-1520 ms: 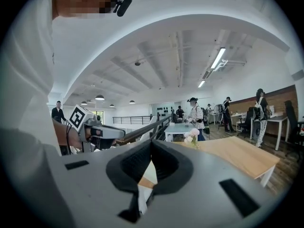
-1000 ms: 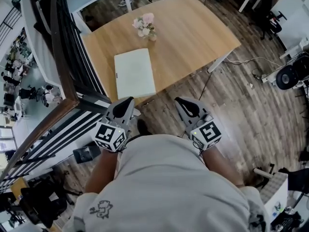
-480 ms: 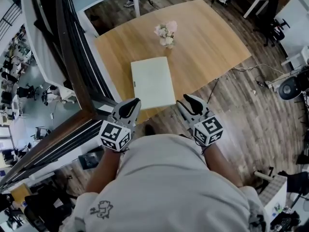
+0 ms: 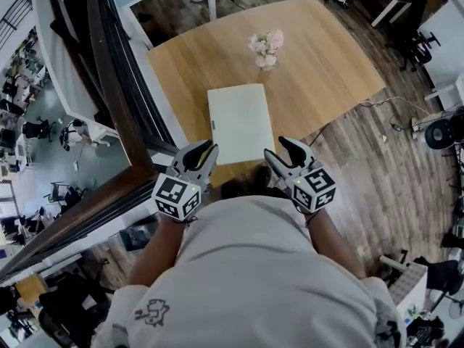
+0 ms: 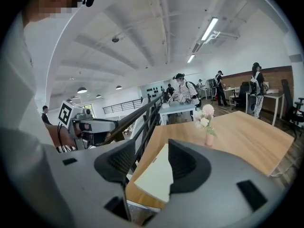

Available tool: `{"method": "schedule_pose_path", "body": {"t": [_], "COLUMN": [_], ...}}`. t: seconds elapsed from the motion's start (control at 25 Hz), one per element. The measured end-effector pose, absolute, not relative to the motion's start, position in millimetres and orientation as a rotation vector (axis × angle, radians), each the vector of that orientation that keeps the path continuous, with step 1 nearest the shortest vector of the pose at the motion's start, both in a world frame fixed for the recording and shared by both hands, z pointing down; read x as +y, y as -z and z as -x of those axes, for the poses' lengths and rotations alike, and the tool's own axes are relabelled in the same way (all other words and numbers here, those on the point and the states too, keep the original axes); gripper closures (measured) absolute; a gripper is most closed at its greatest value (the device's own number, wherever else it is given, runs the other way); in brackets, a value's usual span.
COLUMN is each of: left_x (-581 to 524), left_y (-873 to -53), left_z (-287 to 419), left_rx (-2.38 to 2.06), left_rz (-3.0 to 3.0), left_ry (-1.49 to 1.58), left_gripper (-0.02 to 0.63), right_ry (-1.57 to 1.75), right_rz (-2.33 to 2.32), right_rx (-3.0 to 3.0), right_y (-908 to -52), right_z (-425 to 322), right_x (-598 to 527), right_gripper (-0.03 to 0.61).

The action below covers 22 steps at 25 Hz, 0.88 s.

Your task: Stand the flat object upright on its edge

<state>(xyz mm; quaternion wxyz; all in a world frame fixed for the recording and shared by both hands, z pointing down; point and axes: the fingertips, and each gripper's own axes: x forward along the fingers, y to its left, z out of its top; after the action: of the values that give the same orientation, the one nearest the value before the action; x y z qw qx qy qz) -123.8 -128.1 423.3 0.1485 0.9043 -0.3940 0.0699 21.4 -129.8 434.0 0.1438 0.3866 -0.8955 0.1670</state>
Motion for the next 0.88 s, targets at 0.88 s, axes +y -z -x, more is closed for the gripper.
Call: {"method": "schedule_pose_path", "body": {"t": [0.88], "left_x": [-213.4], "left_y": [-497.6], "left_z": [115.4], "left_rx": [-1.182], "left_rz": [-2.295], "left_ry": [-0.332], "left_gripper": [0.395], "right_ry": [-0.736], "right_rz": [-0.880], "right_rx": [-2.449], "right_y": [-521.5], "right_z": [-51.7], "right_x": [-232.5], "right_gripper": [0.316]}}
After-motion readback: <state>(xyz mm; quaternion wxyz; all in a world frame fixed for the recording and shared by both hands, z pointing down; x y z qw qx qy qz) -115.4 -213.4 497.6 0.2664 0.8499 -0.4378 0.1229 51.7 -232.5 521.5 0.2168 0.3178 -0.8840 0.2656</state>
